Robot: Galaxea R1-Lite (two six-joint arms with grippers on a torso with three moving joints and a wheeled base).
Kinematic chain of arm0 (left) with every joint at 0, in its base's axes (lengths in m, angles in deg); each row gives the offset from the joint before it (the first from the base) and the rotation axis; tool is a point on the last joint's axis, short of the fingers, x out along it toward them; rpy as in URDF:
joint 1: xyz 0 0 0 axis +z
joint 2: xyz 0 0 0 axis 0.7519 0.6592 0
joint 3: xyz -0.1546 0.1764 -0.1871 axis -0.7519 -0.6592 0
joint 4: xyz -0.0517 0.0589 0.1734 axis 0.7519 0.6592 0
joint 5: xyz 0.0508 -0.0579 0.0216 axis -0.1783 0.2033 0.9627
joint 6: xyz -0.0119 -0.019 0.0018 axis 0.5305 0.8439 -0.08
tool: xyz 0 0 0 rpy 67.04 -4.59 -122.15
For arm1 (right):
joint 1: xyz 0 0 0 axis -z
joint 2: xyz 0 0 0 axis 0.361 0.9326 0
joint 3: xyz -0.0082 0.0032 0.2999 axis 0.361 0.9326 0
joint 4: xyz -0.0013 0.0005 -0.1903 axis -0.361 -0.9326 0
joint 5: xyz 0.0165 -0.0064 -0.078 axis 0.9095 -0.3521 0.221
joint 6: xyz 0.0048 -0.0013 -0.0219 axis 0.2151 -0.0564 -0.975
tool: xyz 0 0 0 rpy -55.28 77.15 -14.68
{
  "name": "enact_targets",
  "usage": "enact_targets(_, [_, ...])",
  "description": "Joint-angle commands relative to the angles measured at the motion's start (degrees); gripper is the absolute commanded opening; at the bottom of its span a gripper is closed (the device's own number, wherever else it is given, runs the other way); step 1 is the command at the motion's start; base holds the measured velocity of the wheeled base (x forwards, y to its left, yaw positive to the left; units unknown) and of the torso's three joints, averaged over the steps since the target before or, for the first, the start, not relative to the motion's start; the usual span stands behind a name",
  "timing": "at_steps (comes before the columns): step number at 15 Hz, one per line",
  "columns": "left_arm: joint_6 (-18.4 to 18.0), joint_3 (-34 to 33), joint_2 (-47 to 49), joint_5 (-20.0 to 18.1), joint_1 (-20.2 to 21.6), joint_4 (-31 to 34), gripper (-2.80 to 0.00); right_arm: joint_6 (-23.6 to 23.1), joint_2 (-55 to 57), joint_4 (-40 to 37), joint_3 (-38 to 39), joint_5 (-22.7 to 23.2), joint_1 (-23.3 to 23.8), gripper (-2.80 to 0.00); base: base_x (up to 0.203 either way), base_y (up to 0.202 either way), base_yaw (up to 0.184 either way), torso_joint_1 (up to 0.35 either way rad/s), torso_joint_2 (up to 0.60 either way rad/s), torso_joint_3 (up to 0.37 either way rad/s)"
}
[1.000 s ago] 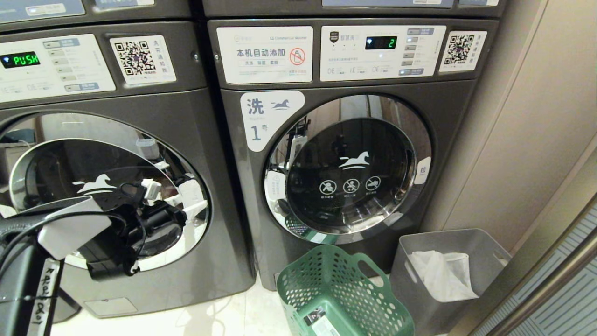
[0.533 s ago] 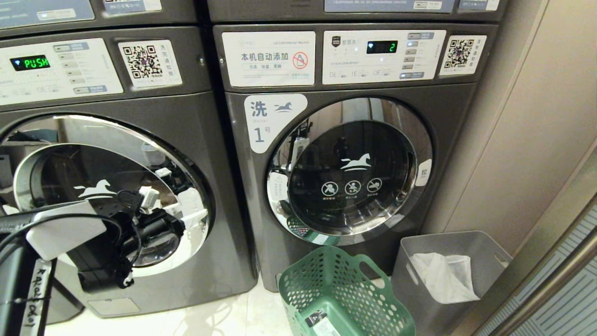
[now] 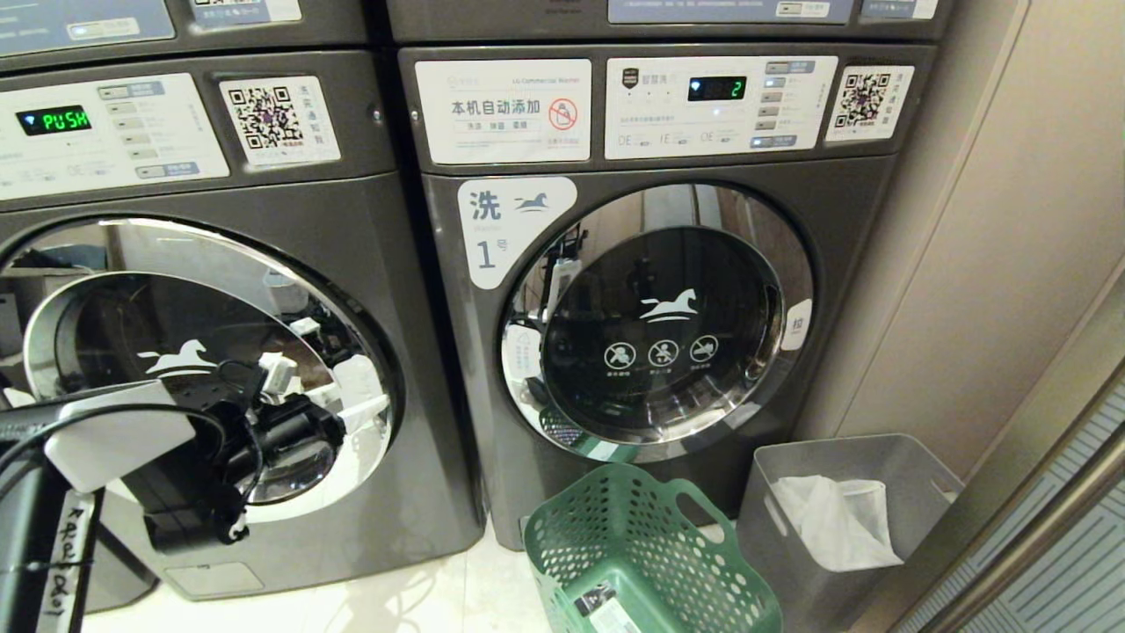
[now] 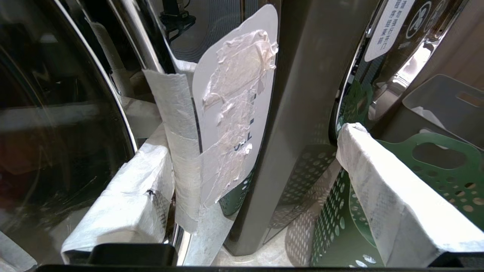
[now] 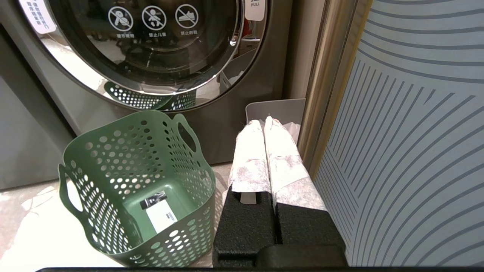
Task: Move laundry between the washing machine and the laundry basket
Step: Open the lid of the washing machine
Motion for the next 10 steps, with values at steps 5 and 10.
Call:
enact_targets(5, [-0.48, -0.98, -1.06, 0.69, 4.35, -0.43, 0.00, 0.00, 0.04, -0.01, 0.00, 0.01, -0.05, -2.80, 0.000, 0.000, 0.000, 0.000, 0.00, 0.000])
enact_targets(10, [-0.78, -1.26, -1.23, 1.50, 6.13, -0.43, 0.00, 0.00, 0.07, 0.03, 0.00, 0.01, 0.02, -2.80, 0.000, 0.000, 0.000, 0.000, 0.00, 0.000])
